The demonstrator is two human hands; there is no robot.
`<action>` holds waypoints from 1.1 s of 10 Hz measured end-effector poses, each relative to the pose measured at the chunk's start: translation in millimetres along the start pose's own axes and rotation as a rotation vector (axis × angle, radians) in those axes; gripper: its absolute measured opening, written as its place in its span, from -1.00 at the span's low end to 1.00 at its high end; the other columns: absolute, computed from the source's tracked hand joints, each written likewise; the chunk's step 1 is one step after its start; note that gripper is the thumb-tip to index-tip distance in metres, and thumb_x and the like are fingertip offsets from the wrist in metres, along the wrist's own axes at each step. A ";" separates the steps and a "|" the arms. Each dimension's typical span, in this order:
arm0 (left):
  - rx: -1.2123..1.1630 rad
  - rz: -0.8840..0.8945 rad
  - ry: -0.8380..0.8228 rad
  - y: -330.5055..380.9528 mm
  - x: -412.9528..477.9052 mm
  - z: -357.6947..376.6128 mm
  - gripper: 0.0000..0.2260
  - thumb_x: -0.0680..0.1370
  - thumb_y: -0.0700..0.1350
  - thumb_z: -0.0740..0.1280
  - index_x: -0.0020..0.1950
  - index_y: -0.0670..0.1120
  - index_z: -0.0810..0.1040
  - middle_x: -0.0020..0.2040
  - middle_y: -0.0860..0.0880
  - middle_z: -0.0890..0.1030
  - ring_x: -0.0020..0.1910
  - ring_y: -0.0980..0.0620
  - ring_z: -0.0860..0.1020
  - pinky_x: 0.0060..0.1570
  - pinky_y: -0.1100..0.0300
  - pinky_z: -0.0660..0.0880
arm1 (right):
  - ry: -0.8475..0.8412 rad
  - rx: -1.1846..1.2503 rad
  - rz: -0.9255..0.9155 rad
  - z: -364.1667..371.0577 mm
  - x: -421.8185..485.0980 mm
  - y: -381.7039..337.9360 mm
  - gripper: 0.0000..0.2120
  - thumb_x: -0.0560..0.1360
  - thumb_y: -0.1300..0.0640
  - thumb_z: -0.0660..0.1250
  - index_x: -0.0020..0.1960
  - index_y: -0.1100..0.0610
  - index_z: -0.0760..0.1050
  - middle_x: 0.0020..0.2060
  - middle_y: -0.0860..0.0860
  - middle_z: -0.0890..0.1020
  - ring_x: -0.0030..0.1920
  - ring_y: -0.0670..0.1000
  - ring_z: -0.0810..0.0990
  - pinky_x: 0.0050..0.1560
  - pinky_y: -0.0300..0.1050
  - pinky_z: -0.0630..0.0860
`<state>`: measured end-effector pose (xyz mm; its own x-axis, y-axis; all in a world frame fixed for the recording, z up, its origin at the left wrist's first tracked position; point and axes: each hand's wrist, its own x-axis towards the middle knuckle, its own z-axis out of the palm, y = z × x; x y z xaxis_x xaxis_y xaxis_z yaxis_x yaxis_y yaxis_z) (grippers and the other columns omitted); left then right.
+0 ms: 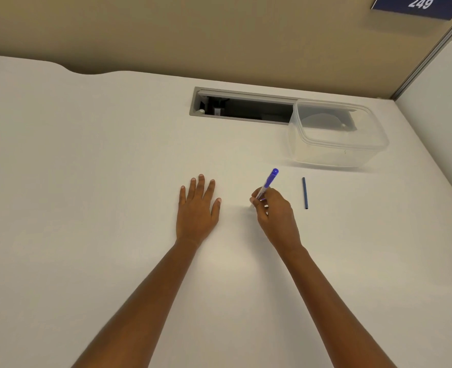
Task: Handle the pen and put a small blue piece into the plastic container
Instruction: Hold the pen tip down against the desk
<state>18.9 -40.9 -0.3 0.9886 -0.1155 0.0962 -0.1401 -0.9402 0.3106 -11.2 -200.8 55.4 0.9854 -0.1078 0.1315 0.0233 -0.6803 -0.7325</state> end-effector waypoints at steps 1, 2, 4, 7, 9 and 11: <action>0.004 -0.001 0.004 -0.5 -0.1 0.4 -0.55 0.61 0.00 0.02 0.49 -0.06 0.08 0.53 -0.13 0.06 0.51 -0.09 0.02 0.47 -0.01 -0.13 | 0.082 0.022 -0.058 -6.4 -1.5 -4.7 -0.91 0.51 0.22 0.24 -0.03 0.24 0.47 -0.08 0.14 0.63 -0.19 0.03 0.55 -0.10 -0.12 0.48; 0.003 0.001 0.011 -0.1 -0.4 0.3 -0.55 0.61 0.00 0.02 0.48 -0.06 0.10 0.53 -0.13 0.08 0.51 -0.10 0.04 0.47 -0.02 -0.12 | 0.122 0.076 -0.089 -15.0 -0.9 -15.9 -0.92 0.51 0.21 0.25 -0.05 0.22 0.47 -0.12 0.12 0.61 -0.23 0.01 0.56 -0.17 -0.12 0.49; 0.008 -0.003 0.010 -0.2 0.3 1.3 -0.55 0.61 0.00 0.02 0.48 -0.05 0.10 0.53 -0.13 0.08 0.51 -0.09 0.04 0.47 0.00 -0.12 | 0.271 0.175 -0.218 -24.5 0.4 -35.6 -0.90 0.50 0.18 0.24 -0.07 0.22 0.46 -0.15 -0.03 0.52 -0.16 -0.34 0.53 -0.22 -0.44 0.46; 0.020 -0.003 -0.005 -0.7 0.6 0.6 -0.55 0.61 0.01 0.00 0.49 -0.05 0.07 0.54 -0.12 0.06 0.51 -0.08 0.02 0.47 -0.01 -0.13 | 0.031 -0.011 -0.077 -1.9 0.4 -7.8 -0.85 0.53 0.18 0.21 -0.02 0.27 0.46 -0.09 0.20 0.59 -0.14 0.14 0.57 -0.10 0.01 0.55; 0.008 -0.006 -0.004 -0.8 0.4 0.5 -0.55 0.61 0.01 0.01 0.49 -0.05 0.08 0.54 -0.12 0.06 0.52 -0.08 0.02 0.47 0.00 -0.14 | -0.009 -0.012 0.057 -2.6 -1.8 -1.2 -0.85 0.52 0.18 0.22 0.00 0.25 0.48 -0.07 0.18 0.61 -0.12 0.09 0.57 -0.04 -0.05 0.49; 0.012 -0.007 -0.002 -0.5 0.1 1.0 -0.55 0.61 0.01 0.00 0.49 -0.04 0.07 0.54 -0.12 0.05 0.52 -0.07 0.01 0.47 0.00 -0.14 | 0.077 0.101 -0.012 -16.0 0.4 -23.1 -0.86 0.52 0.16 0.22 -0.01 0.21 0.49 -0.06 0.13 0.60 -0.16 0.01 0.54 -0.13 -0.14 0.46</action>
<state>19.2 -40.8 -1.3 0.9897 -0.1097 0.0917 -0.1325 -0.9448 0.2997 -14.0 -196.7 83.0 0.9691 -0.1588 0.1886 0.0552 -0.6059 -0.7936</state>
